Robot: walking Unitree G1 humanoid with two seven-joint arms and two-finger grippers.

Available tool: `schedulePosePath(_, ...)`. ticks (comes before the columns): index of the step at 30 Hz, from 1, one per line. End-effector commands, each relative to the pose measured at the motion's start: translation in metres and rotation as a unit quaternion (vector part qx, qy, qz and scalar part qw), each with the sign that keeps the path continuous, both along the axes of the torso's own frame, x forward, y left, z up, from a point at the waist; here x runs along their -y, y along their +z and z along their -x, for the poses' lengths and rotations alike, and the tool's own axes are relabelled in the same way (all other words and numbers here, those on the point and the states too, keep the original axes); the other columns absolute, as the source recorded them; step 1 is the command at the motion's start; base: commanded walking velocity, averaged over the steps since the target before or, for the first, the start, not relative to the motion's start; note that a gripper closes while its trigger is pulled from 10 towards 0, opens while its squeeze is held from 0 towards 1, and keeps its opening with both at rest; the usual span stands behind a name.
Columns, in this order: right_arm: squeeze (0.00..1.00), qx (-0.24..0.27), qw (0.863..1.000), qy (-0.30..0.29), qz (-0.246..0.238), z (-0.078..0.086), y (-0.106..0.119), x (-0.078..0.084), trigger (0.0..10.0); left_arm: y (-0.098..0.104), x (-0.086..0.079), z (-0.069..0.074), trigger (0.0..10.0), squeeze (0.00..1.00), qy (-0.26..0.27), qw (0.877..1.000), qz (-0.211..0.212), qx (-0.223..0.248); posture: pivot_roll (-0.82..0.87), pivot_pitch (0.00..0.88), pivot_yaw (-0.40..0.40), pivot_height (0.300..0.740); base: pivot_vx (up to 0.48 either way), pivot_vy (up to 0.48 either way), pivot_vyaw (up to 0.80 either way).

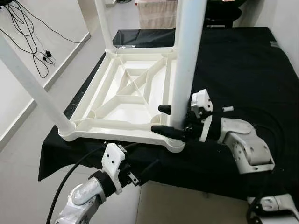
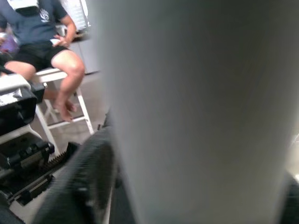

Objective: Building children table

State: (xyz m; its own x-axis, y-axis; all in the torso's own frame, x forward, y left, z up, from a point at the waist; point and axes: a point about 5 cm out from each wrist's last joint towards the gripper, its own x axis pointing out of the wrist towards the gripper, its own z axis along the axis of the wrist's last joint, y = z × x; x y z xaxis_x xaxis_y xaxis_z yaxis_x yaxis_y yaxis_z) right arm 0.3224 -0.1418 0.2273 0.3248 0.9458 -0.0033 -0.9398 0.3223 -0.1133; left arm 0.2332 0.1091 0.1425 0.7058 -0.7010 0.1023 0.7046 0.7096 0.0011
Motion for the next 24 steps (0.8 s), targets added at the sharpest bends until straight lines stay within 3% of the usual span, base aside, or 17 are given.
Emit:
schedulePosePath(1, 0.0, -0.003, 0.999, 0.036, -0.007, 0.001, 0.0, -0.003, 0.0, -0.006, 0.001, 0.003, 10.0, 0.0, 0.0, 1.0, -0.005, -0.013, 0.0, 0.167, 0.053, 0.74, 0.0, 0.0, 0.0)
schedulePosePath(9, 0.0, 0.0, 0.999, 0.04, -0.003, 0.002, -0.003, 0.002, 0.0, -0.007, 0.002, 0.004, 10.0, 0.0, -0.007, 1.0, -0.003, -0.017, 0.0, 0.166, 0.054, 0.74, 0.0, 0.0, 0.0)
schedulePosePath(13, 0.0, 0.009, 1.0, -0.002, 0.01, 0.0, -0.008, 0.007, 0.0, -0.007, 0.002, 0.004, 10.0, 0.0, -0.006, 1.0, -0.002, -0.017, 0.0, 0.166, 0.053, 0.74, 0.0, 0.0, 0.0)
schedulePosePath(15, 0.0, -0.014, 0.991, -0.13, -0.018, 0.009, -0.026, -0.003, 0.0, -0.006, 0.001, 0.004, 10.0, 0.0, -0.005, 1.0, -0.002, -0.016, -0.01, 0.172, 0.036, 0.74, 0.0, 0.0, 0.0)
schedulePosePath(16, 0.0, -0.014, 0.991, -0.13, -0.018, 0.009, -0.026, -0.003, 0.0, -0.006, 0.001, 0.004, 10.0, 0.0, -0.005, 1.0, -0.002, -0.016, -0.01, 0.172, 0.036, 0.74, 0.0, 0.0, 0.0)
schedulePosePath(17, 0.0, -0.046, 0.961, -0.274, -0.004, 0.019, -0.05, -0.008, 0.0, -0.006, 0.0, 0.003, 10.0, 0.0, -0.003, 1.0, -0.002, -0.015, -0.01, 0.177, 0.043, 0.74, 0.0, 0.0, 0.0)
schedulePosePath(18, 0.0, -0.051, 0.933, -0.357, 0.019, 0.034, -0.066, -0.014, 0.0, -0.006, -0.001, 0.003, 10.0, 0.0, -0.002, 1.0, -0.002, -0.014, -0.01, 0.18, 0.052, 0.74, 0.0, 0.0, 0.0)
schedulePosePath(19, 0.0, -0.049, 0.915, -0.398, 0.035, 0.044, -0.074, -0.018, 0.0, -0.005, -0.002, 0.002, 10.0, 0.0, -0.001, 1.0, -0.002, -0.014, -0.01, 0.18, 0.052, 0.74, 0.0, 0.0, 0.0)
schedulePosePath(22, 0.0, -0.042, 0.914, -0.401, 0.049, 0.047, -0.077, -0.022, 0.0, -0.005, -0.002, 0.001, 10.0, 0.0, -0.001, 1.0, -0.003, -0.014, -0.02, 0.167, 0.06, 0.74, 0.0, 0.0, 0.0)
schedulePosePath(24, 0.0, -0.03, 0.919, -0.39, 0.047, 0.035, -0.071, -0.023, 0.0, -0.006, -0.002, 0.0, 10.0, 0.0, -0.004, 1.0, -0.006, -0.014, -0.01, 0.164, 0.058, 0.74, 0.0, 0.0, 0.0)
